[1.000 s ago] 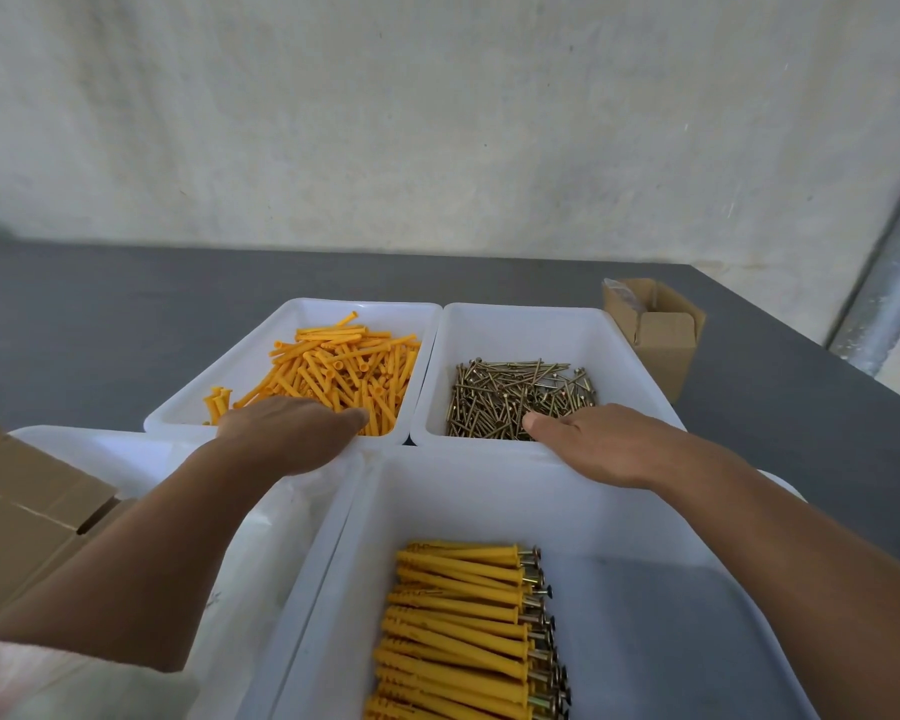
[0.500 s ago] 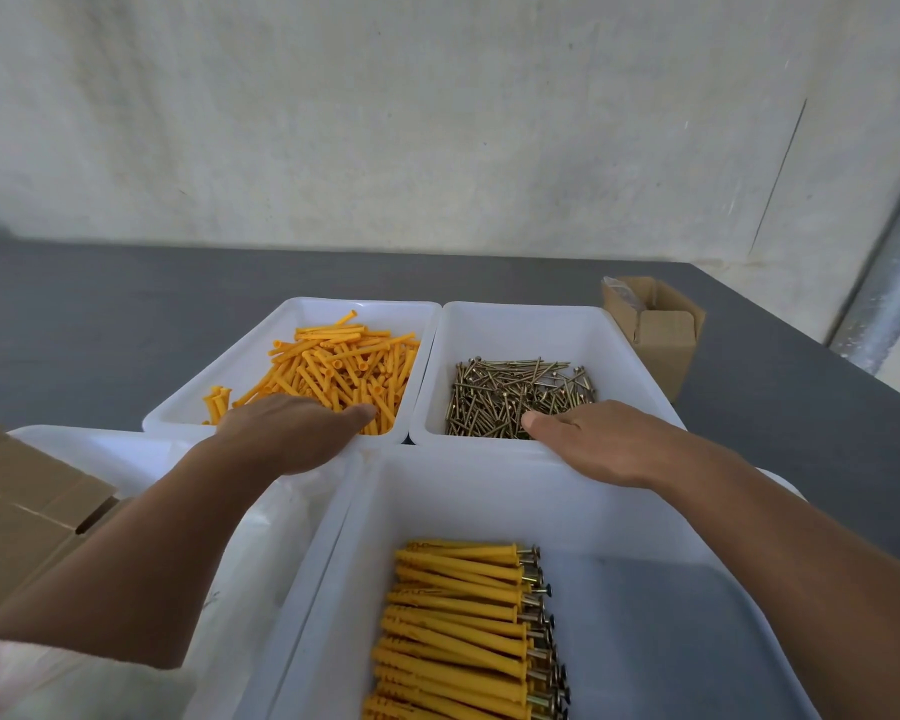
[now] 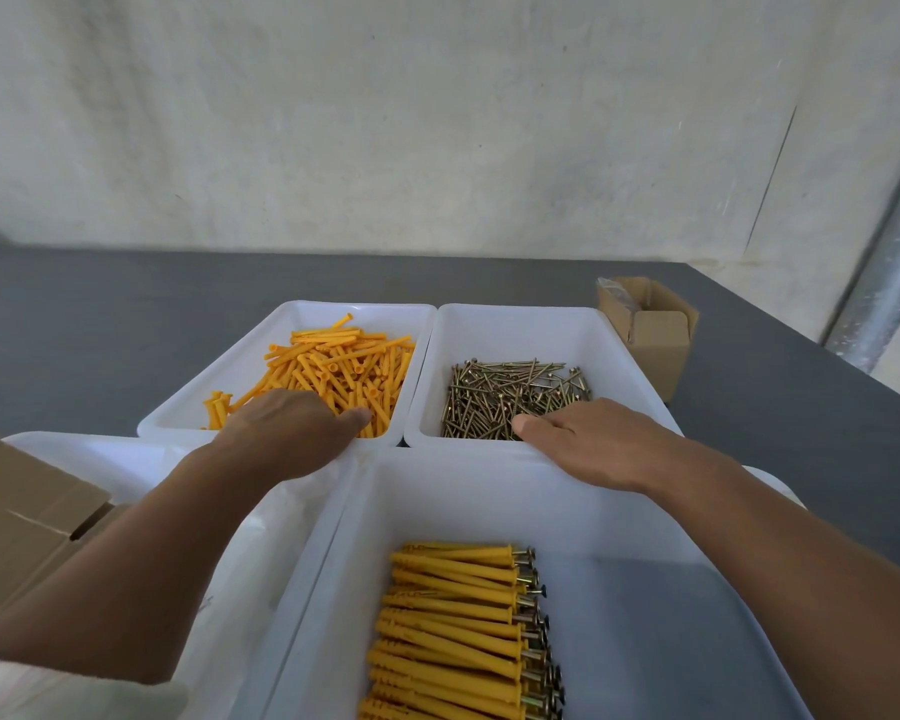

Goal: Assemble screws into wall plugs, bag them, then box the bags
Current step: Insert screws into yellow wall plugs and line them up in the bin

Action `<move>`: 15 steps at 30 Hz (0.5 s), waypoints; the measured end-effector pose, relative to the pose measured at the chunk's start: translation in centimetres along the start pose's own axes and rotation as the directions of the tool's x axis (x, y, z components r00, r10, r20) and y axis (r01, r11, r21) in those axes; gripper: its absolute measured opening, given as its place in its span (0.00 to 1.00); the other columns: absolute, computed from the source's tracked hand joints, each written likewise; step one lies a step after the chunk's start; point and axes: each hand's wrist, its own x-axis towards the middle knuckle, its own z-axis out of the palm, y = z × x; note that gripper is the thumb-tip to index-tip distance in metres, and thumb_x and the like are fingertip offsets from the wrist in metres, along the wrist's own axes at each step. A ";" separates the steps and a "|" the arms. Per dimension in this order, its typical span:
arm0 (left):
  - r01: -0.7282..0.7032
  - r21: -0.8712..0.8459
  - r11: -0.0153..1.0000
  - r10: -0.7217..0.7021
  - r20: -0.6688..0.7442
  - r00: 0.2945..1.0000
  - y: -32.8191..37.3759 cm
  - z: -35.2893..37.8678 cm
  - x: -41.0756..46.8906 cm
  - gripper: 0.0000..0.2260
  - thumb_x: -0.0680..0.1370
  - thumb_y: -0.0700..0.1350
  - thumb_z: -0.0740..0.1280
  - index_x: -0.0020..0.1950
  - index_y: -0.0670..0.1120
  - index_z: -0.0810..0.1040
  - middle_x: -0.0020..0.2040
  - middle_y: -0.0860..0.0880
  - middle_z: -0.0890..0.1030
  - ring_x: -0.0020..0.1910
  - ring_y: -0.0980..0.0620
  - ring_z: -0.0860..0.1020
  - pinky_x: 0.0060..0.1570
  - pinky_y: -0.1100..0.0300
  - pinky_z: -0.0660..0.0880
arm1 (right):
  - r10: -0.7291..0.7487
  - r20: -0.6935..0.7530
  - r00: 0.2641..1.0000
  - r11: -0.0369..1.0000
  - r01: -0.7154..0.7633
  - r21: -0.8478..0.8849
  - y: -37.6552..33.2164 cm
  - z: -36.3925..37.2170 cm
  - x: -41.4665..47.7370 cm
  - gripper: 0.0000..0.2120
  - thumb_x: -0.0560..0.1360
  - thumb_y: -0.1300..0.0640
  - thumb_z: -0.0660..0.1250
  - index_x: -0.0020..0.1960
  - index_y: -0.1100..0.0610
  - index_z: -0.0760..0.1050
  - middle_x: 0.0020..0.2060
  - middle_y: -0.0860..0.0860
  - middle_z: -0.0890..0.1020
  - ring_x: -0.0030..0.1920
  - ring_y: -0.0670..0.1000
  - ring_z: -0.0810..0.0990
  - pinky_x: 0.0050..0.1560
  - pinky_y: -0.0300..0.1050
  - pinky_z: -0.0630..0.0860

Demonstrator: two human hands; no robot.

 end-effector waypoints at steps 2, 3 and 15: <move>-0.005 -0.041 0.999 0.005 0.007 1.000 0.1 -0.1 0.1 0.30 0.78 0.68 0.53 0.33 0.44 0.77 0.35 0.48 0.77 0.38 0.52 0.74 0.36 0.57 0.66 | -0.006 -0.010 1.000 1.000 0.006 0.022 0.1 0.0 -0.1 0.27 0.80 0.34 0.46 0.35 0.48 0.71 0.38 0.48 0.78 0.45 0.50 0.77 0.52 0.51 0.74; -0.006 -0.057 0.998 0.007 0.012 1.000 0.1 -0.1 0.1 0.31 0.77 0.68 0.54 0.34 0.44 0.79 0.35 0.48 0.78 0.38 0.52 0.74 0.36 0.57 0.67 | -0.005 -0.014 1.000 0.999 0.006 0.034 0.1 0.0 -0.1 0.27 0.80 0.33 0.46 0.36 0.48 0.72 0.38 0.48 0.78 0.45 0.49 0.78 0.52 0.51 0.75; -0.422 0.188 0.887 0.417 0.067 0.906 0.6 -2.3 -1.7 0.14 0.82 0.50 0.56 0.64 0.53 0.75 0.61 0.54 0.77 0.62 0.52 0.73 0.59 0.58 0.71 | 0.047 0.029 0.998 0.999 -0.047 0.013 -0.2 -0.4 -0.3 0.33 0.77 0.29 0.46 0.50 0.51 0.80 0.43 0.49 0.81 0.47 0.49 0.78 0.51 0.49 0.74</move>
